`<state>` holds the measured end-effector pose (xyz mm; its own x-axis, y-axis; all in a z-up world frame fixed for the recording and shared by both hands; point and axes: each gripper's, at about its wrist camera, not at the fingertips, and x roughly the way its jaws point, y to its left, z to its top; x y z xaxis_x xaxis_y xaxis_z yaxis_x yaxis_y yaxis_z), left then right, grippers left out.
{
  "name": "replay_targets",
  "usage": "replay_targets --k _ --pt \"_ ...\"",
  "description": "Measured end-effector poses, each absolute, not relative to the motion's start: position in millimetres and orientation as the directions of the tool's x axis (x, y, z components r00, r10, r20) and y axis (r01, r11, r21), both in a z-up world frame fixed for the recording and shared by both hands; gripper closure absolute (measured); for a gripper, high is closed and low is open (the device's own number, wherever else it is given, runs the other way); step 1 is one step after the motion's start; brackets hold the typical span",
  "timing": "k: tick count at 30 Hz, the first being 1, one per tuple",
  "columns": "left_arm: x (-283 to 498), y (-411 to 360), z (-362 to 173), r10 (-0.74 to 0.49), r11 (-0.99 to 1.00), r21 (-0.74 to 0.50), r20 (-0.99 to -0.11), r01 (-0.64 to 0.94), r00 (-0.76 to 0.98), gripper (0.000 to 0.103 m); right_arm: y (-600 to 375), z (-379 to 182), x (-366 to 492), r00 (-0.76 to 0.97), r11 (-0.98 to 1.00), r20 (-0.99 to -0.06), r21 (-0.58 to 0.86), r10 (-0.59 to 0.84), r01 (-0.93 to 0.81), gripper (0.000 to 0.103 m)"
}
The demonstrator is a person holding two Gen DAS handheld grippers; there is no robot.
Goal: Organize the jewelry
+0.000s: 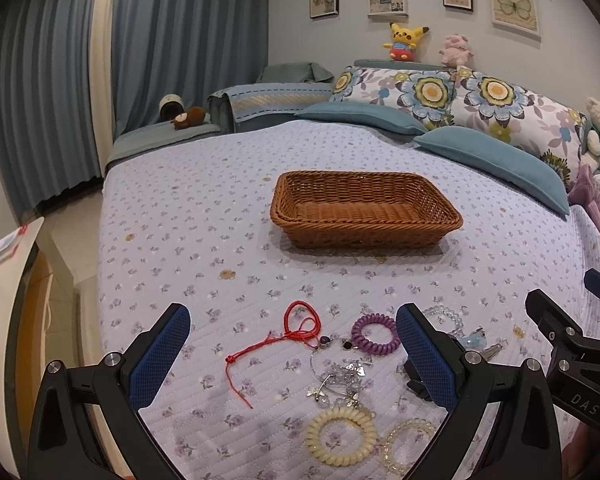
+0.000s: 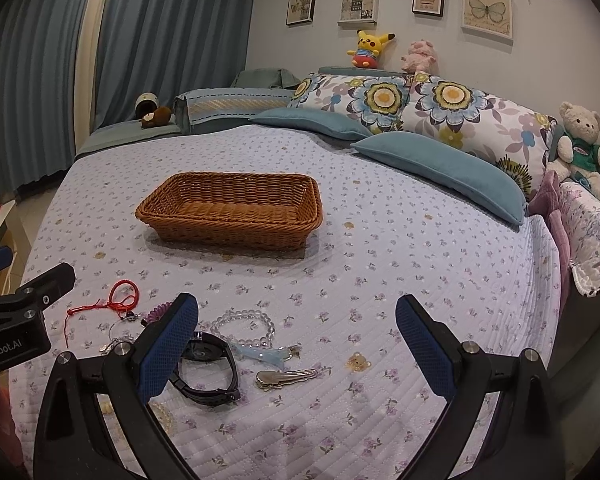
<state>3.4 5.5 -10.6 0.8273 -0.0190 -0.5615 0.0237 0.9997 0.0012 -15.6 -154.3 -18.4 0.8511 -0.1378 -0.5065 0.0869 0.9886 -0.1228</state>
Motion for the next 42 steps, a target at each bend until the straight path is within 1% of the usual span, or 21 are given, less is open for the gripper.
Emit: replay_targets --k 31,36,42 --pt "5.4 6.9 -10.3 -0.025 1.000 -0.003 -0.570 0.028 0.821 0.001 -156.0 -21.0 -13.3 0.842 0.992 -0.527 -0.096 -0.117 0.078 0.003" --pt "5.0 6.5 -10.3 -0.024 1.000 -0.002 -0.571 0.027 0.821 0.001 -156.6 -17.7 -15.9 0.847 0.992 -0.518 -0.093 -0.117 0.080 0.003" --pt "5.4 7.5 -10.3 -0.025 1.000 -0.005 -0.573 0.028 0.819 0.001 -157.6 -19.5 -13.7 0.840 0.993 -0.531 -0.089 -0.111 0.075 0.003"
